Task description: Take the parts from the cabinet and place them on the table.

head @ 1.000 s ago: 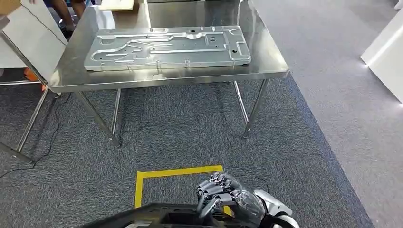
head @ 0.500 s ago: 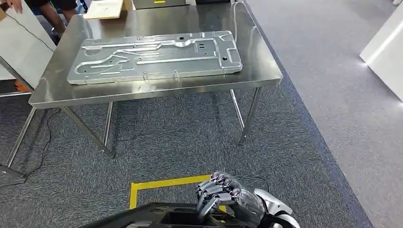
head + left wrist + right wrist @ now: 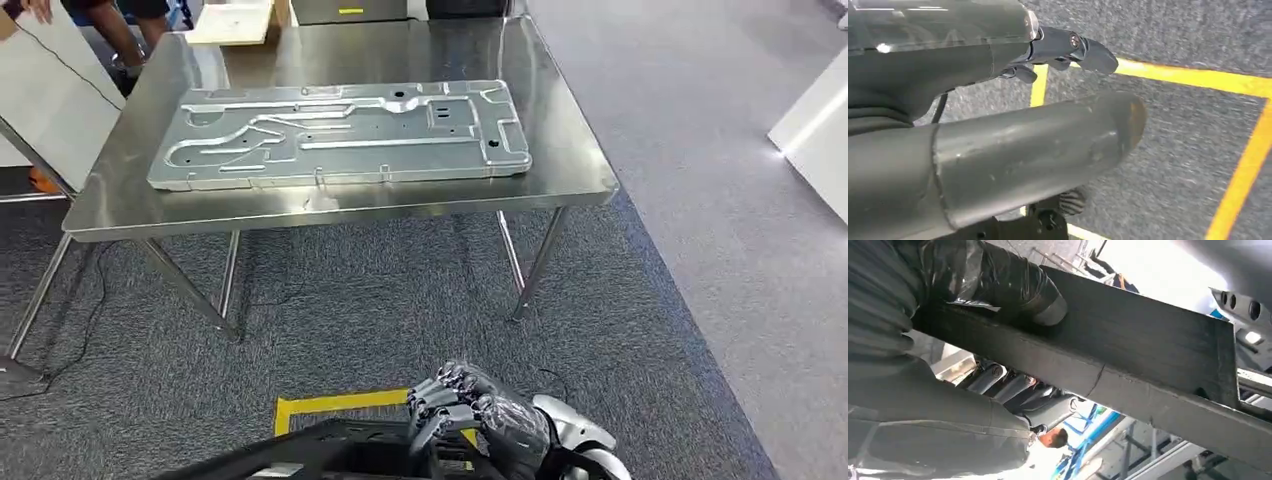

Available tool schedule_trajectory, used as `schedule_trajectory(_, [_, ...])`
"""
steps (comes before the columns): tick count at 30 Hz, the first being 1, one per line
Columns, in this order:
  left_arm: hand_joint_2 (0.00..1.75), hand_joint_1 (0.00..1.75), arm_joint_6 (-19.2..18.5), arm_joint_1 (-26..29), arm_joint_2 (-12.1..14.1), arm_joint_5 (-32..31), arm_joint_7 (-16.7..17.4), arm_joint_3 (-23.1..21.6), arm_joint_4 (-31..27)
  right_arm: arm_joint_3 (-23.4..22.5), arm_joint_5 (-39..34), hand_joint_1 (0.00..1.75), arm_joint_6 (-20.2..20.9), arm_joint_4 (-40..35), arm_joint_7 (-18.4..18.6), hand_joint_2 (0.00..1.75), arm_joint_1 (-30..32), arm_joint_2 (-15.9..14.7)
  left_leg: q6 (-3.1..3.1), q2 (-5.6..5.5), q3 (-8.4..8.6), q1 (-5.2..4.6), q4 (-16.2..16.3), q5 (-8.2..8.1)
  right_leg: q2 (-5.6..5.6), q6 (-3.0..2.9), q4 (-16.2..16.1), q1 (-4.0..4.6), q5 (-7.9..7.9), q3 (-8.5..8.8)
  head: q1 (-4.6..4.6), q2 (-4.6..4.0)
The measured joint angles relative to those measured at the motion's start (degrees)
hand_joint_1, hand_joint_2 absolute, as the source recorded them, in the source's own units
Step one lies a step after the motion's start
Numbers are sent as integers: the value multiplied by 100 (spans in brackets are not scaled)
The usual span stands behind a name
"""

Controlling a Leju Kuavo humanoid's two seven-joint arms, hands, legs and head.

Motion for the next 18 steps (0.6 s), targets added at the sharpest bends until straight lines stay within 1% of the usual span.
schedule_trajectory(1, [0,0,0,-24,-2,0,-2,0,0,0,26,166,-19,26,6,175,0,-28,-31,-23,46,0,21,-26,75,-38,-2,34,-276,-51,-4,0])
schedule_trajectory(2, [0,0,0,-34,-2,2,-2,0,0,0,26,166,-31,28,-5,175,-7,-41,-66,-47,18,-4,7,-47,34,-84,-31,48,-290,-50,-2,2])
schedule_trajectory(3, [0,0,0,-19,-4,2,-4,0,0,0,6,166,-44,26,-24,175,-5,-55,-108,-58,14,-8,-26,-72,31,-120,-60,58,-139,-25,4,0])
schedule_trajectory(4, [0,0,0,5,-13,2,-4,-2,0,0,-42,166,-57,26,-53,175,-9,-57,-158,-61,75,-9,48,-25,28,-169,-74,42,-152,-9,-2,2])
schedule_trajectory(5, [0,0,0,8,-15,2,-4,0,0,0,-85,166,-77,20,-85,175,-7,-55,-190,-60,107,2,56,-37,28,-217,-93,45,-157,74,2,2])
schedule_trajectory(6, [0,0,0,1,-20,2,-7,-2,0,0,-99,166,-90,4,-94,175,-7,-57,-196,-4,68,18,168,-95,5,-264,-141,29,-164,151,2,2])
schedule_trajectory(7, [0,0,0,-17,-26,2,-13,-2,0,0,-111,166,-90,4,-94,175,-17,-57,-203,60,-66,14,433,-197,-10,-300,-157,33,-185,196,0,2])
schedule_trajectory(8, [0,0,-9,-29,-28,2,-19,-2,0,0,-122,166,-92,-4,-85,175,-15,-55,-216,76,-307,14,830,-385,-31,-328,-160,41,-211,223,0,0])
schedule_trajectory(9, [0,0,-9,-36,-28,4,-18,-2,0,0,-127,166,-87,-4,-81,175,-13,-57,-225,85,-563,14,1237,-571,-46,-344,-160,51,-241,245,0,2])
schedule_trajectory(10, [0,0,-9,-34,-35,15,-18,-2,0,0,-129,166,-85,-4,-77,175,-9,-57,-246,93,-813,15,1594,-699,-50,-354,-156,63,-272,263,0,0])
schedule_trajectory(11, [0,0,-9,-34,-42,18,-18,-2,0,0,-129,166,-87,-4,-72,175,-7,-57,-245,99,-960,14,1734,-690,-50,-351,-156,69,-300,295,0,2])
schedule_trajectory(12, [0,0,-9,-7,-46,17,-18,-2,0,0,-129,166,-87,-4,-72,175,-7,-57,-230,105,-979,14,1617,-528,-46,-351,-156,73,-330,336,0,2])
schedule_trajectory(13, [0,0,-9,5,-46,17,-17,-2,0,0,-131,166,-87,-4,-72,175,-6,-57,-207,108,-880,14,1275,-248,-44,-343,-156,76,-365,388,0,2])
schedule_trajectory(14, [0,0,-9,4,-46,18,-20,-2,0,0,-131,166,-85,-4,-70,175,-8,-57,-175,111,-702,13,775,83,-43,-329,-156,77,-401,448,0,0])
schedule_trajectory(15, [0,0,-9,2,-46,17,-22,-2,0,0,-133,166,-85,-4,-70,175,-10,-57,-159,117,-521,8,292,388,-48,-308,-157,78,-439,497,0,0])
schedule_trajectory(16, [0,0,-9,4,-39,17,-22,-2,0,0,-133,166,-85,-4,-70,175,-10,-57,-141,127,-491,-18,173,298,-54,-281,-166,78,-459,519,2,2])
schedule_trajectory(17, [0,0,-9,1,-44,17,-24,-2,0,0,-136,166,-85,-4,-70,175,-13,-57,-129,123,-517,-66,144,10,-49,-249,-158,81,-463,501,0,2])
schedule_trajectory(18, [0,0,-9,-14,-46,15,-31,-2,-2,0,-136,166,-85,-7,-68,175,-14,-55,-87,122,-475,-71,117,101,-52,-192,-187,85,-494,494,2,2])
